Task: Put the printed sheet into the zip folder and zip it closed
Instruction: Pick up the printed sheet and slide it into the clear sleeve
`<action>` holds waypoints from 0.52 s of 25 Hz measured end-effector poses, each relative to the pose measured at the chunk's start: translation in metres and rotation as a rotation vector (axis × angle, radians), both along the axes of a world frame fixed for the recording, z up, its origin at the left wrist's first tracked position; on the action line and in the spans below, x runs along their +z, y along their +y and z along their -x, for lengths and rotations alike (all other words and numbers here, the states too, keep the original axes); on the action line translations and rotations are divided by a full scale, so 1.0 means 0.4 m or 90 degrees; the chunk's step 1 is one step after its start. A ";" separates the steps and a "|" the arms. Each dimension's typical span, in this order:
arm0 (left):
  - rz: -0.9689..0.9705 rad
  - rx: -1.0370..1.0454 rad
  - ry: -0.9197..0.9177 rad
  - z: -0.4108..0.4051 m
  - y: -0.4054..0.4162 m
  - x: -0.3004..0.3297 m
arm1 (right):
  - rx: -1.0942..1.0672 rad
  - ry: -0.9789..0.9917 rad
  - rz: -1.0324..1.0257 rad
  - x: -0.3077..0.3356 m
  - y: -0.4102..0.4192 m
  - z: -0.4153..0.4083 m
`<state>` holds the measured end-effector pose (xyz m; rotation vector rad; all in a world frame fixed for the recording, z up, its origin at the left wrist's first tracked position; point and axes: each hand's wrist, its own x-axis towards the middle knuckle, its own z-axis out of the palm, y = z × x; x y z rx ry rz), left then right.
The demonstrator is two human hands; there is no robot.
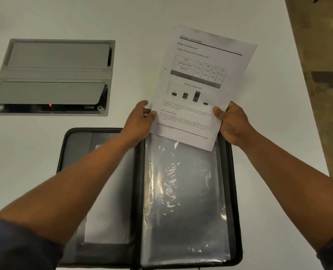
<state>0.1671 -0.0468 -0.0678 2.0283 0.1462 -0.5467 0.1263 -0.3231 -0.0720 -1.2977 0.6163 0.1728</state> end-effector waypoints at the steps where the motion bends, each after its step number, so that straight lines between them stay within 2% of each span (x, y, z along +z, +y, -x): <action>1: 0.016 -0.060 0.047 -0.021 0.015 0.002 | -0.001 0.004 -0.003 -0.005 -0.002 -0.002; 4: -0.009 -0.179 0.087 -0.058 0.039 -0.002 | -0.007 0.015 -0.021 -0.020 -0.004 -0.005; 10: 0.097 -0.209 0.189 -0.092 0.039 -0.009 | -0.004 0.042 -0.065 -0.044 -0.024 -0.007; 13: 0.112 -0.230 0.209 -0.093 0.037 -0.013 | 0.012 0.051 -0.063 -0.049 -0.027 -0.010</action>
